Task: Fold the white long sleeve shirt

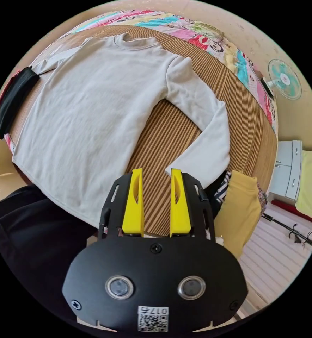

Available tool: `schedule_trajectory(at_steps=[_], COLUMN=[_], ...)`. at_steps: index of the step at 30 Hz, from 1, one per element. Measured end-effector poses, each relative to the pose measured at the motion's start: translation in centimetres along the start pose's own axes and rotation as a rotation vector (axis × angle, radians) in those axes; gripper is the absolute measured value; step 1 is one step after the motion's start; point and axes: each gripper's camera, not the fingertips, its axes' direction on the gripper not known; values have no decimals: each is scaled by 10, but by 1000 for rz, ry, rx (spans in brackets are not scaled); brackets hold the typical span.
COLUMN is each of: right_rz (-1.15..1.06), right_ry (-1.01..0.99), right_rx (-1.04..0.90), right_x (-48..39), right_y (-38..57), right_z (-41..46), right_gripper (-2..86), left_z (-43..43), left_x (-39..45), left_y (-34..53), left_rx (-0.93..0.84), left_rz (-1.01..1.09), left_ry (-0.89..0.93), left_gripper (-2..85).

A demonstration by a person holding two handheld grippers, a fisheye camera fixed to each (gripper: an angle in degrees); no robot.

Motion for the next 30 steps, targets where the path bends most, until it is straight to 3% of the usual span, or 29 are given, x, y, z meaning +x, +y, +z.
schedule_trajectory(at_steps=[7, 10, 12, 14, 16, 20, 22, 24, 30], right_rz=[-382, -434, -396, -274, -32, 464, 759, 960, 1378], right_ry=[330, 373, 333, 252, -20, -424, -677, -754, -998], right_rx=[-294, -263, -118, 39, 263, 556, 722, 772, 700], right_x=[6, 25, 49, 90, 182, 351, 439, 482, 544], right_y=[-4, 4, 7, 12, 40, 140, 230, 292, 428], right_z=[51, 37, -2, -53, -129, -184, -165, -132, -6], right_gripper=[132, 92, 64, 43, 36, 34, 33, 34, 42], left_z=[2, -1, -4, -7, -8, -6, -5, -4, -1], left_x=[32, 54, 65, 75, 79, 80, 78, 75, 72], left_y=[3, -1, -2, -3, -3, -1, 1, 2, 3], left_rx=[7, 13, 21, 31, 31, 23, 20, 15, -19], left_rz=[-5, 40, 62, 85, 95, 94, 85, 78, 64], left_ry=[29, 8, -5, -16, -22, -29, -21, -10, -23], left_gripper=[48, 48, 47, 45, 43, 38, 36, 33, 28])
